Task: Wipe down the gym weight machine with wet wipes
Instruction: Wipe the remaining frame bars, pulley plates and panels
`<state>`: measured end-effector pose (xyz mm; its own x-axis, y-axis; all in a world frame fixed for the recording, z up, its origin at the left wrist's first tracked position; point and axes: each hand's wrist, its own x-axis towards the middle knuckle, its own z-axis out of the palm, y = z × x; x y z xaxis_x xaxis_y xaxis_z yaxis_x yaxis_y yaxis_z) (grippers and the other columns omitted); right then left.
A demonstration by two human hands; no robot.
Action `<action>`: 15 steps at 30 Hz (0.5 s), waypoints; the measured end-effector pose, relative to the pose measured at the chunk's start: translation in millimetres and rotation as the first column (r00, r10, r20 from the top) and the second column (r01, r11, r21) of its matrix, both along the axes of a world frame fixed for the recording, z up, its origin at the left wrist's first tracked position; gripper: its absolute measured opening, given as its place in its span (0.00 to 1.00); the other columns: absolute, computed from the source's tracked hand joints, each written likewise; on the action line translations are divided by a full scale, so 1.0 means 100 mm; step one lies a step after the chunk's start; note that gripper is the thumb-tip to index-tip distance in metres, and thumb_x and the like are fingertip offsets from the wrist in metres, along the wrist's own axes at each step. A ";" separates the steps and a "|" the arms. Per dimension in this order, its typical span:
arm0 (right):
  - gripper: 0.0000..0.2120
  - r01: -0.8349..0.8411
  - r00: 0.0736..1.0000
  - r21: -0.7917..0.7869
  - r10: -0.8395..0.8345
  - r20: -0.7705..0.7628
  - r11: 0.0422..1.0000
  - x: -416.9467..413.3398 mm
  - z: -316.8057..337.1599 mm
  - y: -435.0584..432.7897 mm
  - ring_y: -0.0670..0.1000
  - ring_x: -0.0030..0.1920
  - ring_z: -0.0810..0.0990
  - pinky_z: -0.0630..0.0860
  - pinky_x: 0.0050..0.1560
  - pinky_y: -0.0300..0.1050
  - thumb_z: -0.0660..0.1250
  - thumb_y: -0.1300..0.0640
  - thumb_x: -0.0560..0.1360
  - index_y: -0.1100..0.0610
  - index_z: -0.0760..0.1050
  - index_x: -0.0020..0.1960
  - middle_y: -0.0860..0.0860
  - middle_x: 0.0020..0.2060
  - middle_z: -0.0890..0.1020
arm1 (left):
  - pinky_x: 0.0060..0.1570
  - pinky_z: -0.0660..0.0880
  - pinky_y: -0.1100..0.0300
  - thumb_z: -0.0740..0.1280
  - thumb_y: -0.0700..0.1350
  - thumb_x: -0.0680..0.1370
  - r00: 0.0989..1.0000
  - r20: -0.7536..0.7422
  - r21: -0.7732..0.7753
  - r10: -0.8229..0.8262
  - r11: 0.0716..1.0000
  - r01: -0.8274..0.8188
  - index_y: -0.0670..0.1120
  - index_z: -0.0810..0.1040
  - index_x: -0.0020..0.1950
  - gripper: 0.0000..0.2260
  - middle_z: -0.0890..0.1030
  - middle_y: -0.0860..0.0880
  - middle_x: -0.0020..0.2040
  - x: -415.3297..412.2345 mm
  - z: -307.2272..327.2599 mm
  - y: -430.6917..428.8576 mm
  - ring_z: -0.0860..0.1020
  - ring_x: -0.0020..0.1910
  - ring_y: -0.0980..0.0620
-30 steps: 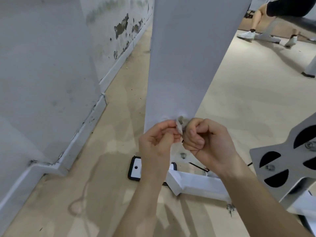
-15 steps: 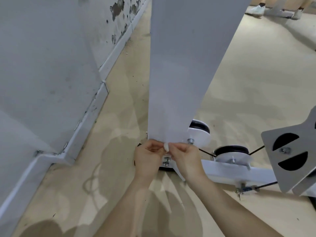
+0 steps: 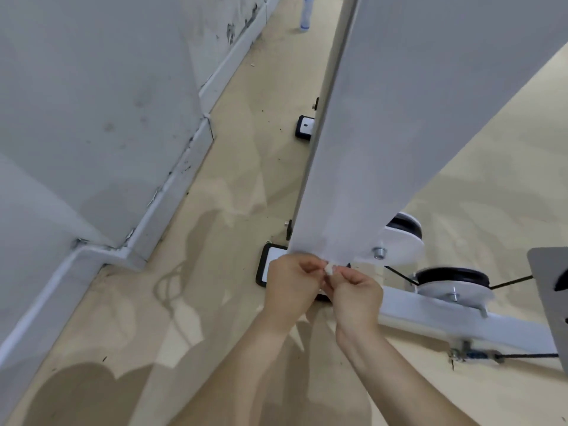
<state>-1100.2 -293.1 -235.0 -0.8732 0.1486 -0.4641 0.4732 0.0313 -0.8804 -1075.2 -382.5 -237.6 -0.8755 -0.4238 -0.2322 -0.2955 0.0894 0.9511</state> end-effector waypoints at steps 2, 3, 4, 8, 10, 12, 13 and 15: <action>0.16 0.038 0.999 -0.006 -0.037 0.028 0.999 -0.01 -0.02 -0.01 0.58 0.39 0.83 0.81 0.50 0.54 0.71 0.66 0.74 0.55 0.82 0.29 0.55 0.31 0.84 | 0.45 0.81 0.52 0.69 0.35 0.70 1.000 0.010 0.034 0.009 0.999 -0.010 0.53 0.84 0.34 0.13 0.84 0.53 0.34 -0.03 0.01 -0.01 0.83 0.37 0.54; 0.15 0.043 0.998 -0.005 -0.042 0.035 0.999 -0.01 -0.01 -0.03 0.58 0.38 0.82 0.81 0.48 0.53 0.72 0.66 0.74 0.57 0.81 0.29 0.55 0.31 0.84 | 0.45 0.81 0.53 0.70 0.36 0.70 1.000 0.013 0.029 0.023 0.999 -0.024 0.53 0.84 0.34 0.12 0.85 0.54 0.35 -0.01 0.01 -0.02 0.83 0.38 0.55; 0.14 0.029 0.999 -0.001 -0.029 0.034 1.000 0.00 0.00 -0.06 0.57 0.36 0.81 0.80 0.46 0.51 0.71 0.66 0.73 0.57 0.81 0.30 0.55 0.30 0.83 | 0.45 0.80 0.55 0.70 0.36 0.70 0.998 0.007 0.015 0.055 0.998 -0.055 0.52 0.85 0.35 0.11 0.85 0.55 0.35 0.02 0.01 -0.04 0.83 0.38 0.55; 0.10 -0.013 0.995 -0.097 0.023 0.099 0.995 0.02 0.04 -0.25 0.51 0.30 0.77 0.76 0.38 0.41 0.69 0.69 0.74 0.60 0.80 0.34 0.54 0.26 0.80 | 0.45 0.78 0.56 0.71 0.33 0.68 0.972 -0.049 0.003 0.228 0.974 -0.229 0.49 0.84 0.37 0.10 0.84 0.53 0.38 0.09 -0.08 -0.32 0.82 0.41 0.53; 0.09 0.019 0.985 -0.176 0.011 0.171 0.984 0.02 0.04 -0.27 0.49 0.27 0.76 0.73 0.32 0.37 0.68 0.70 0.74 0.61 0.79 0.38 0.55 0.26 0.79 | 0.44 0.77 0.61 0.72 0.32 0.69 0.947 -0.055 0.139 0.317 0.942 -0.307 0.47 0.82 0.41 0.09 0.83 0.52 0.39 0.05 -0.06 -0.45 0.81 0.40 0.55; 0.04 0.044 0.974 -0.221 0.007 0.226 0.974 0.03 0.04 -0.23 0.47 0.26 0.77 0.71 0.27 0.35 0.67 0.69 0.76 0.62 0.78 0.45 0.54 0.28 0.80 | 0.41 0.75 0.65 0.71 0.34 0.73 0.941 -0.055 0.273 0.333 0.912 -0.306 0.44 0.81 0.45 0.06 0.83 0.50 0.39 0.00 -0.02 -0.50 0.80 0.38 0.58; 0.02 0.053 0.969 -0.234 0.007 0.248 0.971 0.03 0.03 -0.21 0.46 0.25 0.77 0.71 0.25 0.35 0.67 0.67 0.76 0.62 0.77 0.47 0.54 0.30 0.80 | 0.41 0.76 0.65 0.71 0.35 0.75 0.949 -0.055 0.301 0.309 0.912 -0.280 0.42 0.81 0.46 0.04 0.83 0.49 0.40 -0.01 -0.03 -0.48 0.80 0.38 0.57; 0.02 0.060 0.963 -0.234 0.006 0.270 0.970 0.05 0.03 -0.18 0.46 0.25 0.78 0.70 0.23 0.35 0.66 0.65 0.77 0.61 0.77 0.46 0.53 0.32 0.82 | 0.43 0.78 0.61 0.69 0.36 0.76 0.955 -0.032 0.321 0.296 0.907 -0.271 0.42 0.83 0.46 0.04 0.85 0.47 0.41 0.02 -0.16 -0.42 0.81 0.39 0.54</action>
<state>-1095.5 -311.4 -232.1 -0.7100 0.0272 -0.7037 0.6890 -0.1798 -0.7021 -1073.6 -424.7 -253.3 -0.7498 -0.5747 -0.3280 -0.1882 -0.2900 0.9383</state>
